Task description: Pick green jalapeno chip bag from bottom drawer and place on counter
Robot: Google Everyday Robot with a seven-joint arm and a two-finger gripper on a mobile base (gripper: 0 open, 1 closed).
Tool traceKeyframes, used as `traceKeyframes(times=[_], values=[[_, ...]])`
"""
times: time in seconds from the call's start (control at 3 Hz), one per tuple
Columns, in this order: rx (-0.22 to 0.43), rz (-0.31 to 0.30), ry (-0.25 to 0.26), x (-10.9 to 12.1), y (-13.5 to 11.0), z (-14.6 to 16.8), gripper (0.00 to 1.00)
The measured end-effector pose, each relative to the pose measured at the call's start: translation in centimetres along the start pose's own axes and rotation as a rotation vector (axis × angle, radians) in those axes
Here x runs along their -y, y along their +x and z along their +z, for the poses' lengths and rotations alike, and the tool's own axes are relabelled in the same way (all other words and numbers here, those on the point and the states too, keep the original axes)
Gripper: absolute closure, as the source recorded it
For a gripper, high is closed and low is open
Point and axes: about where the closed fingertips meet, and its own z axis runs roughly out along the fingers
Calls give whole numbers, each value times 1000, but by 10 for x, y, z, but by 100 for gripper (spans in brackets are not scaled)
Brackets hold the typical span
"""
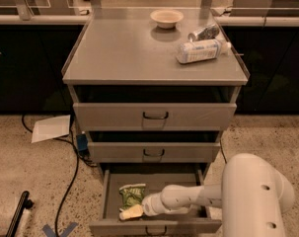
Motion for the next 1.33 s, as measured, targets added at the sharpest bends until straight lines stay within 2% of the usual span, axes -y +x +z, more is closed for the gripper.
traceKeyframes(times=[0.33,1.0,1.33], values=[[6,35,20,22,-2,37,0],[-3,60,69,45,-14,95,0],[-25,80,139,54,-9,112,0]])
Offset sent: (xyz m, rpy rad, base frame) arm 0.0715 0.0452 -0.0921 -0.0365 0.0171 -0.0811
